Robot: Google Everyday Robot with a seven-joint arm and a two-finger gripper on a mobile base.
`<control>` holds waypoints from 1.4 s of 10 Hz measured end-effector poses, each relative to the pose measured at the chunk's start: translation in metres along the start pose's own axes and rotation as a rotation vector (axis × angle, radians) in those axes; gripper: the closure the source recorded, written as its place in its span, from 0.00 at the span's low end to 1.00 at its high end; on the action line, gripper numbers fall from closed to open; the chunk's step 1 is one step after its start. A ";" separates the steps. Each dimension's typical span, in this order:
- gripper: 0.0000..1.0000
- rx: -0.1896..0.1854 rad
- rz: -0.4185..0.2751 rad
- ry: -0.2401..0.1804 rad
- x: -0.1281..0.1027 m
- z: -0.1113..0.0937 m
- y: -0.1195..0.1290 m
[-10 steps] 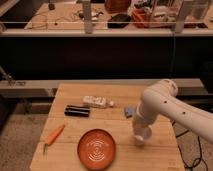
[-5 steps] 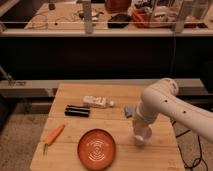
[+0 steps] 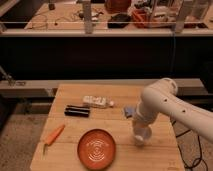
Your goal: Pick up the ceramic cup
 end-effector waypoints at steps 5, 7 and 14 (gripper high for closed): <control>0.21 -0.027 0.010 -0.023 0.000 0.006 0.004; 0.20 -0.037 0.005 -0.026 0.000 0.007 0.003; 0.20 -0.054 -0.007 -0.039 -0.004 0.020 0.003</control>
